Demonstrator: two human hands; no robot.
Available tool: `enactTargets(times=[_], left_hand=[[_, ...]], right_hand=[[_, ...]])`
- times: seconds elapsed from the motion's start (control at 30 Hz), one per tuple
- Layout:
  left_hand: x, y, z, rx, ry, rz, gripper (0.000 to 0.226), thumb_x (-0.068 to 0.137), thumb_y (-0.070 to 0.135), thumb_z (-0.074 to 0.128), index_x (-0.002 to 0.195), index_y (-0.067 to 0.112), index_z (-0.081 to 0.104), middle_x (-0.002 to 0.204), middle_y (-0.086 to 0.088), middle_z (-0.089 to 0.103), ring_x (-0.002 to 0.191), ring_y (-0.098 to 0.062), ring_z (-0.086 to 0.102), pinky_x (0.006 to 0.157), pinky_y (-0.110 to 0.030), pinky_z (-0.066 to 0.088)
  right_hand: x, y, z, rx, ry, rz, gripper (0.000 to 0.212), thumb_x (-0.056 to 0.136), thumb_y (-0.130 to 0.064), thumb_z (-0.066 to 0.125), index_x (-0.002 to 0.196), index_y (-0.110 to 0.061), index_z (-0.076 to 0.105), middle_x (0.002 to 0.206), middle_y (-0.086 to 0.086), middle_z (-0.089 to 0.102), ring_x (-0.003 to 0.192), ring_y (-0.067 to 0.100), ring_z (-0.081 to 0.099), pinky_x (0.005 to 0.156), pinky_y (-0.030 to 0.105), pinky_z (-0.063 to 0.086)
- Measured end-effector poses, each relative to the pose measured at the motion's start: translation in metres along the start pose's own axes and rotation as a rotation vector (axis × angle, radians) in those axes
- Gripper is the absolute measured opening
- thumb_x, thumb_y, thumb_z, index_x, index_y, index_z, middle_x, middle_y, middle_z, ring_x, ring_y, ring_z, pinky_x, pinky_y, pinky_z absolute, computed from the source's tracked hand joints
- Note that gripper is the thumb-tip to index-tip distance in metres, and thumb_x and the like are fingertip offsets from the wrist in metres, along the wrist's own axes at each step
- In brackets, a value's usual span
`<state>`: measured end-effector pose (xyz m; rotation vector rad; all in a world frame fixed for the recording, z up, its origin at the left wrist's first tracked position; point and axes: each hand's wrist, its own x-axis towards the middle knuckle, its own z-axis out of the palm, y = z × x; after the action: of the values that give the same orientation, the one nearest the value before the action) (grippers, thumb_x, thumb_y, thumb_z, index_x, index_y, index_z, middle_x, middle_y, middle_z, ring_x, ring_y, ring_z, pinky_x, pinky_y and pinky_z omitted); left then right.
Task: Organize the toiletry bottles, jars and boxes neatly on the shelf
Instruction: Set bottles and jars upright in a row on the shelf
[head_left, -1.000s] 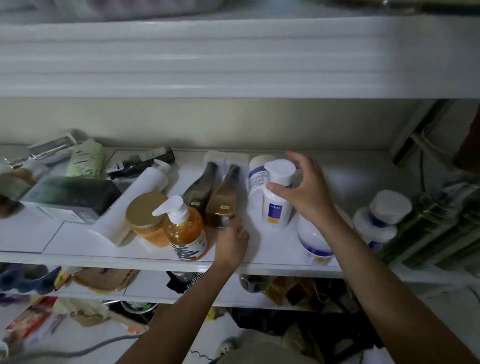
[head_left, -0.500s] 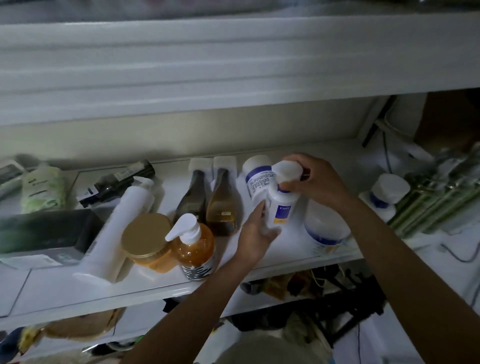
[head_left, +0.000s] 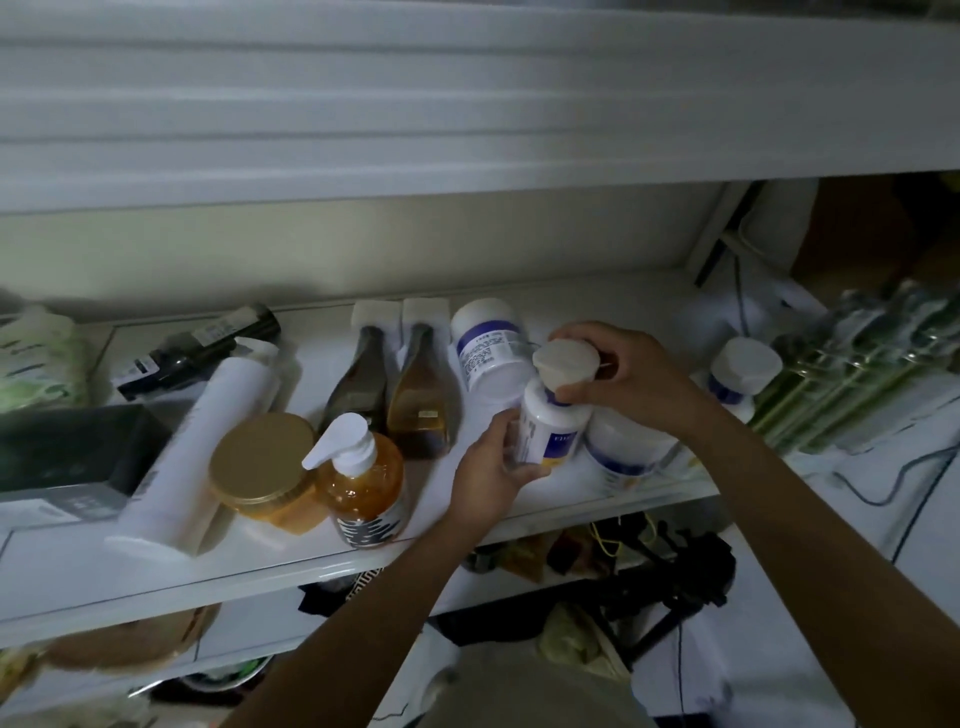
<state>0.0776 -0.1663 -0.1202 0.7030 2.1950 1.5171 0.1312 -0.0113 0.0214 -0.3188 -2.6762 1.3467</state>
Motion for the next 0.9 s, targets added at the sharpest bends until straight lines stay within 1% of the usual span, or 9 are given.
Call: enactTargets(times=[0.07, 0.17, 0.4, 0.47, 0.53, 0.67, 0.77, 0.9], left_hand=[[-0.003, 0.001, -0.001, 0.05, 0.017, 0.006, 0.065, 0.07, 0.029, 0.08, 0.126, 0.029, 0.047, 0.111, 0.013, 0.063, 0.097, -0.004, 0.059, 0.084, -0.025, 0.049], [-0.009, 0.0, 0.002, 0.07, 0.046, -0.003, 0.066, 0.068, 0.032, 0.081, 0.125, 0.03, 0.048, 0.111, 0.009, 0.066, 0.098, -0.007, 0.061, 0.085, -0.03, 0.052], [-0.022, 0.002, 0.007, 0.116, 0.066, -0.01, 0.071, 0.066, 0.035, 0.083, 0.127, 0.027, 0.048, 0.114, 0.005, 0.066, 0.1, -0.01, 0.062, 0.086, -0.028, 0.052], [-0.023, 0.002, 0.008, 0.13, 0.066, -0.016, 0.071, 0.065, 0.036, 0.083, 0.127, 0.026, 0.048, 0.114, 0.005, 0.066, 0.101, -0.01, 0.062, 0.087, -0.03, 0.052], [-0.025, 0.002, 0.009, 0.137, 0.062, -0.026, 0.072, 0.065, 0.036, 0.083, 0.127, 0.026, 0.048, 0.115, 0.005, 0.066, 0.102, -0.011, 0.062, 0.089, -0.032, 0.052], [-0.029, 0.003, 0.01, 0.136, 0.045, -0.035, 0.072, 0.067, 0.034, 0.083, 0.129, 0.026, 0.048, 0.118, 0.006, 0.065, 0.104, -0.009, 0.061, 0.09, -0.027, 0.051], [-0.03, 0.004, 0.011, 0.125, 0.051, -0.039, 0.071, 0.066, 0.033, 0.083, 0.128, 0.026, 0.049, 0.117, 0.007, 0.065, 0.102, -0.008, 0.061, 0.089, -0.026, 0.052], [-0.03, 0.005, 0.011, 0.113, 0.041, -0.042, 0.071, 0.066, 0.032, 0.083, 0.128, 0.026, 0.049, 0.118, 0.007, 0.065, 0.102, -0.006, 0.06, 0.089, -0.024, 0.051]], right_hand=[[-0.002, 0.0, 0.0, 0.006, -0.023, -0.005, 0.051, 0.066, -0.014, 0.083, 0.109, -0.028, 0.059, 0.109, -0.004, 0.063, 0.098, 0.013, 0.061, 0.084, 0.03, 0.052], [-0.005, 0.001, -0.001, 0.019, -0.042, -0.018, 0.051, 0.066, -0.014, 0.083, 0.109, -0.028, 0.059, 0.107, -0.006, 0.064, 0.097, 0.012, 0.061, 0.084, 0.028, 0.052], [-0.015, 0.006, -0.003, 0.06, -0.068, -0.04, 0.053, 0.066, -0.014, 0.082, 0.11, -0.031, 0.059, 0.109, -0.01, 0.064, 0.097, 0.004, 0.061, 0.082, 0.019, 0.052], [-0.017, 0.008, -0.004, 0.07, -0.077, -0.041, 0.053, 0.065, -0.014, 0.083, 0.109, -0.033, 0.059, 0.109, -0.01, 0.064, 0.096, 0.004, 0.061, 0.08, 0.015, 0.051], [-0.018, 0.01, -0.004, 0.076, -0.077, -0.043, 0.053, 0.065, -0.013, 0.083, 0.11, -0.031, 0.06, 0.108, -0.011, 0.065, 0.094, 0.003, 0.062, 0.079, 0.013, 0.05], [-0.023, 0.01, -0.005, 0.092, -0.065, -0.042, 0.054, 0.064, -0.01, 0.083, 0.11, -0.028, 0.062, 0.106, -0.015, 0.065, 0.092, -0.002, 0.061, 0.077, 0.01, 0.049], [-0.024, 0.011, -0.005, 0.11, -0.052, -0.037, 0.055, 0.063, -0.008, 0.083, 0.11, -0.026, 0.063, 0.106, -0.014, 0.066, 0.091, -0.003, 0.062, 0.076, 0.009, 0.049], [-0.024, 0.01, -0.006, 0.121, -0.058, -0.037, 0.055, 0.062, -0.008, 0.084, 0.105, -0.034, 0.062, 0.105, -0.015, 0.066, 0.092, -0.002, 0.062, 0.076, 0.011, 0.05]])
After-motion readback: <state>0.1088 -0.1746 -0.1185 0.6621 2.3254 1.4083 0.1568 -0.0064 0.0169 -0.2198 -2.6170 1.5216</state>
